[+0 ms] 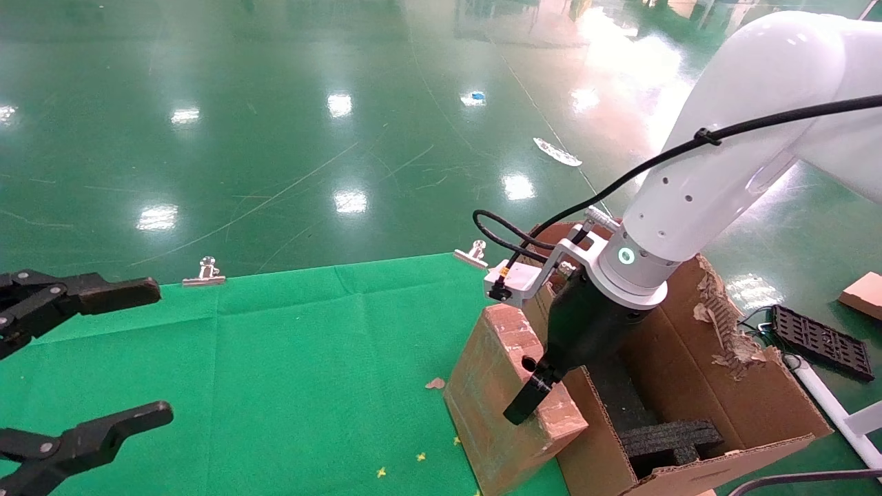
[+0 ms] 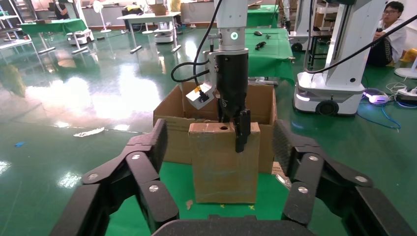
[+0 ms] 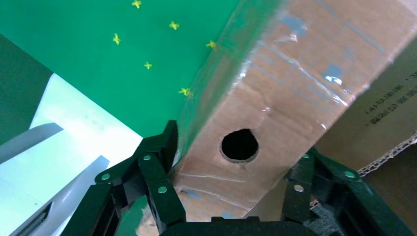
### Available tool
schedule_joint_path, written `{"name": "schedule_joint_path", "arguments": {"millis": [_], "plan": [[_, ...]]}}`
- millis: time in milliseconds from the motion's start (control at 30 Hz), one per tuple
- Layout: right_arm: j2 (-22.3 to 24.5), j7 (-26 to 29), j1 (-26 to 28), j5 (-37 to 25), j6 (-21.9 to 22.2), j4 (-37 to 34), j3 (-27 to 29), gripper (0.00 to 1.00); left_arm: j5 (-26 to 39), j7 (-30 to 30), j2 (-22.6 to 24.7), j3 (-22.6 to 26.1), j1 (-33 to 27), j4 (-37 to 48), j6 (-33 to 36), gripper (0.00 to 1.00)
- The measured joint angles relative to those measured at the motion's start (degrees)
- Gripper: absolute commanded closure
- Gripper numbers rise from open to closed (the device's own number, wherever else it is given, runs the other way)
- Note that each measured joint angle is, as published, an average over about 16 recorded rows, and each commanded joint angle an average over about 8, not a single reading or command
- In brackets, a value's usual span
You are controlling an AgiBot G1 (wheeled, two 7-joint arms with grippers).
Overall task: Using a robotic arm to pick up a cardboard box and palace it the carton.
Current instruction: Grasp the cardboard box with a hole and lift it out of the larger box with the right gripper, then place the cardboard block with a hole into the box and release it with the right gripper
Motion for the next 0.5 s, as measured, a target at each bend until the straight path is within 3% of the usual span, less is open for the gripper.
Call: {"name": "schedule_joint_path", "arguments": {"millis": [300,500], "plan": [[4.7,-4.1,2.4,1.1,4.2,3.5,3.1,1.00,0.0,0.0,0.0,0.0,0.0,0.0,0.0,1.00],[9.1,-9.7,6.7,3.6,6.8,2.0,7.4,1.00,0.0,0.0,0.0,0.1,0.0,0.0,0.0,1.00]]}}
